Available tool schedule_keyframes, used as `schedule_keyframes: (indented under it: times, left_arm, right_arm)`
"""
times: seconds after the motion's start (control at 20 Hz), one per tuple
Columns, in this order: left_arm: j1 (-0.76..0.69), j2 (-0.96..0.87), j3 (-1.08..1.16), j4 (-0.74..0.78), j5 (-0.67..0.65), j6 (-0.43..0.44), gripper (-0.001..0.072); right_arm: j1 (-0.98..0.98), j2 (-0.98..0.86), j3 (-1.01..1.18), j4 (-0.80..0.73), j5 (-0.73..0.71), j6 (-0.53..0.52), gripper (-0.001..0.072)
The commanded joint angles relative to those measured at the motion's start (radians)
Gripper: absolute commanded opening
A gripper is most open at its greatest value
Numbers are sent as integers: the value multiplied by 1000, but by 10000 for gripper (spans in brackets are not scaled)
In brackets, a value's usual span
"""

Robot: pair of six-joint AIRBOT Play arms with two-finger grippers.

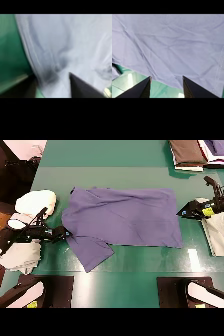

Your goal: Fold the shirts.

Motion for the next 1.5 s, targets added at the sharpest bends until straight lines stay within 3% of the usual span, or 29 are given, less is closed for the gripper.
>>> schedule_keyframes:
  times: [0.0,0.05,0.3,0.4,0.6,0.9,1.0,1.05,1.1,1.2,1.45]
  left_arm:
    - [-35,2,-2,-18,50,-27,69]
    - [-35,2,11,-18,39,-27,28]
    - [-35,2,121,-18,-45,-18,28]
    - [-35,2,144,-18,-57,-11,27]
    - [-35,2,150,-18,-60,-12,28]
    - [-35,2,150,-18,-60,-12,28]
    - [-35,2,150,-18,-61,-12,28]
    - [-35,2,150,-17,-69,-11,28]
    - [-35,2,150,-17,-80,-8,28]
    - [-35,4,151,-16,-93,-4,27]
    - [-35,126,312,5,-111,-26,26]
  right_arm:
    - [-15,5,-5,-32,32,-3,438]
    - [-31,5,-5,-43,45,-3,437]
    - [-222,54,-192,-140,32,-13,443]
    - [-319,55,-305,-157,14,-53,563]
    - [-436,-15,-441,-149,-33,-97,554]
    - [-363,-94,-457,-53,-139,-123,551]
    - [-304,-100,-457,-53,-161,-122,395]
    - [-283,-98,-457,-53,-171,-122,378]
    - [-268,-98,-457,-55,-172,-122,291]
    - [-257,-98,-457,-55,-158,-123,19]
    - [-257,48,-359,11,-137,-120,14]
